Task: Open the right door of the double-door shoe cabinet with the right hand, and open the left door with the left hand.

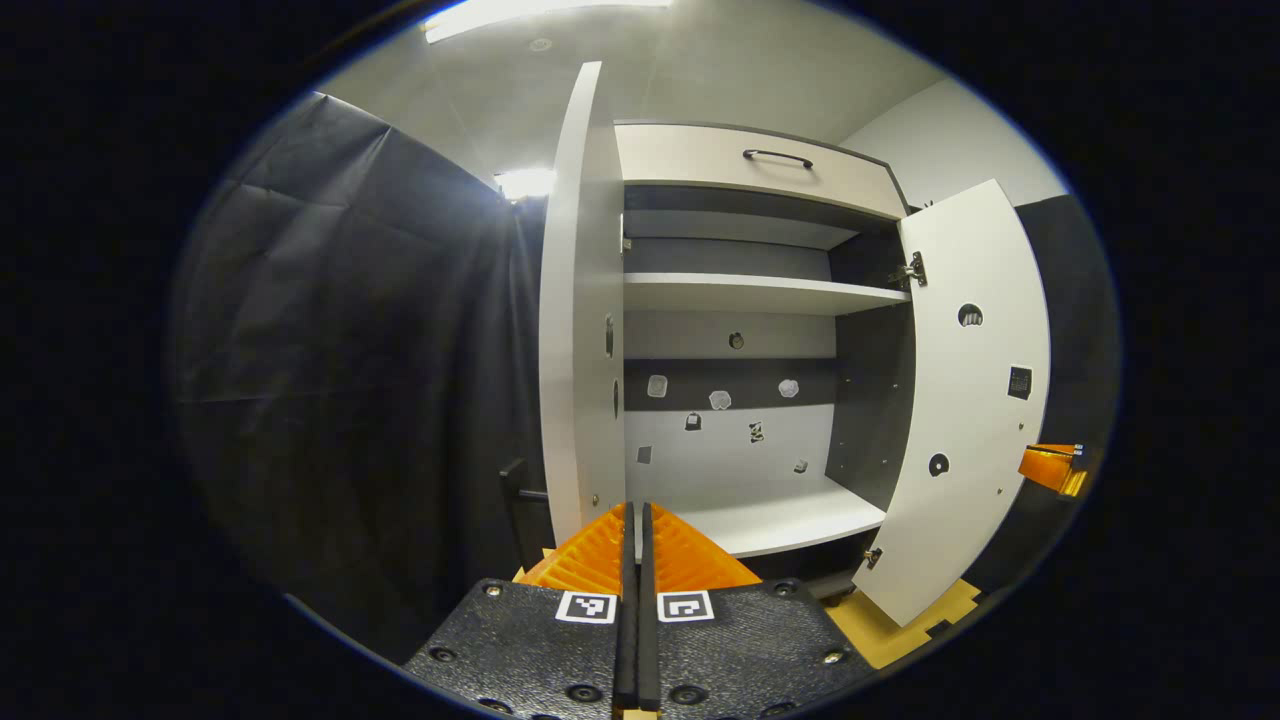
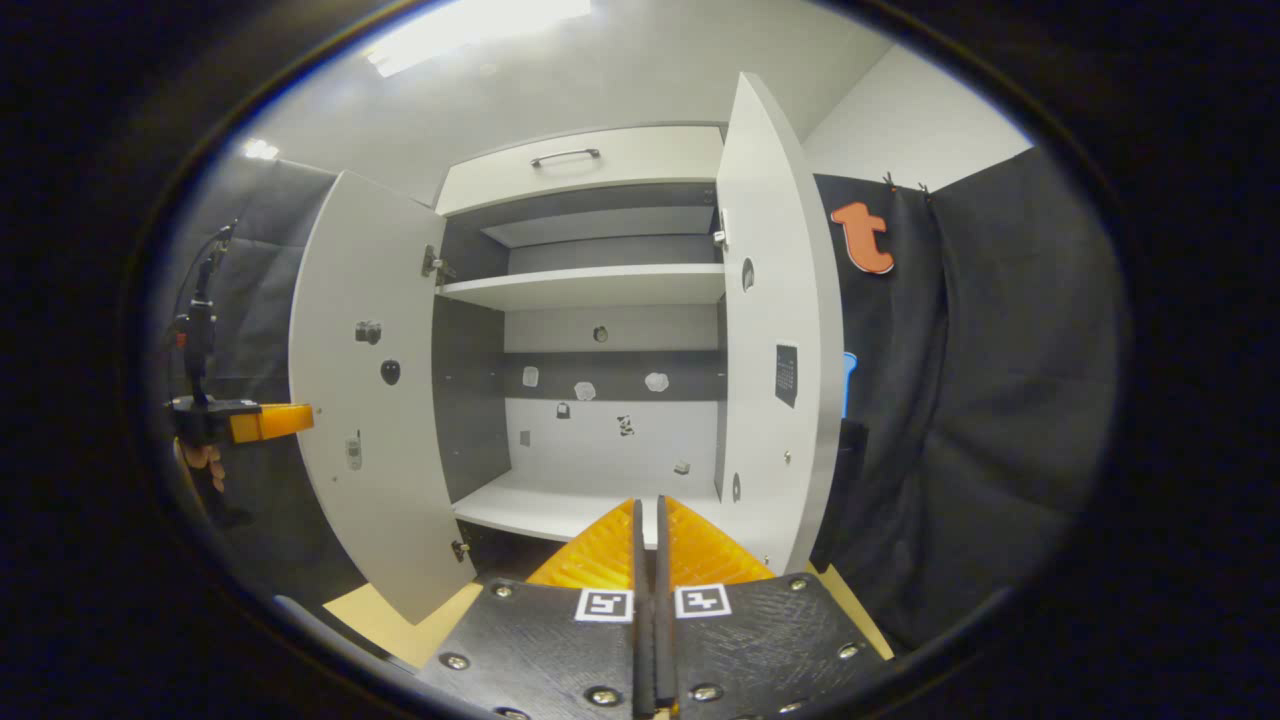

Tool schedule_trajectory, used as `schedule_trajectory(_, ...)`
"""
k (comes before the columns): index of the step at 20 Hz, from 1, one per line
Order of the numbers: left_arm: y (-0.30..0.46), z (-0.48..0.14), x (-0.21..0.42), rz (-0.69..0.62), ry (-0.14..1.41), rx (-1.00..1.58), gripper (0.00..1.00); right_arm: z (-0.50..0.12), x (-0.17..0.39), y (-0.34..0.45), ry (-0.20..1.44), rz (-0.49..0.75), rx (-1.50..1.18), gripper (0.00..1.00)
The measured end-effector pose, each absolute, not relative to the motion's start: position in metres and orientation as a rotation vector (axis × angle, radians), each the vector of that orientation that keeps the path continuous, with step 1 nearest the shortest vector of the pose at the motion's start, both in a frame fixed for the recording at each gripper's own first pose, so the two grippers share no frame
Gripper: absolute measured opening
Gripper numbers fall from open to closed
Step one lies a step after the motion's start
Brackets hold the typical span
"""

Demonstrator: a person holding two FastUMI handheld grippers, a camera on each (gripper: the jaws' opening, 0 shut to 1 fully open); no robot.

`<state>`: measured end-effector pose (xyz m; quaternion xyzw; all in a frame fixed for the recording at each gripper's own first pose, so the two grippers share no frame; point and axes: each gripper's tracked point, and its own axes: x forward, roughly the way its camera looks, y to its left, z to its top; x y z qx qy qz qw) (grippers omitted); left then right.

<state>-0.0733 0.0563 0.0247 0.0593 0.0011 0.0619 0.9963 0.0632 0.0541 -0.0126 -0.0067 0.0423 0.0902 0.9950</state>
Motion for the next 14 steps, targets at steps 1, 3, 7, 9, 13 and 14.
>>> schedule_trajectory(1, 0.055, 0.024, -0.071, 0.123, 0.003, 0.119, 0.01, -0.011, 0.066, 0.054, 0.083, 0.169, -0.016, 0.01)
schedule_trajectory(3, 0.054, 0.022, -0.067, 0.122, 0.007, 0.12, 0.01, -0.008, 0.071, 0.057, 0.081, 0.152, -0.017, 0.01)
schedule_trajectory(7, 0.046, 0.022, -0.056, 0.105, 0.006, 0.112, 0.01, 0.001, 0.082, 0.075, 0.069, 0.159, 0.006, 0.01)
schedule_trajectory(9, 0.039, 0.023, -0.049, 0.091, -0.003, 0.111, 0.01, 0.003, 0.089, 0.088, 0.06, 0.172, 0.014, 0.01)
schedule_trajectory(13, 0.028, 0.022, -0.033, 0.065, -0.019, 0.104, 0.01, 0.006, 0.102, 0.108, 0.051, 0.182, -0.006, 0.01)
schedule_trajectory(14, 0.026, 0.021, -0.029, 0.061, -0.016, 0.105, 0.01, 0.007, 0.106, 0.112, 0.051, 0.183, -0.006, 0.01)
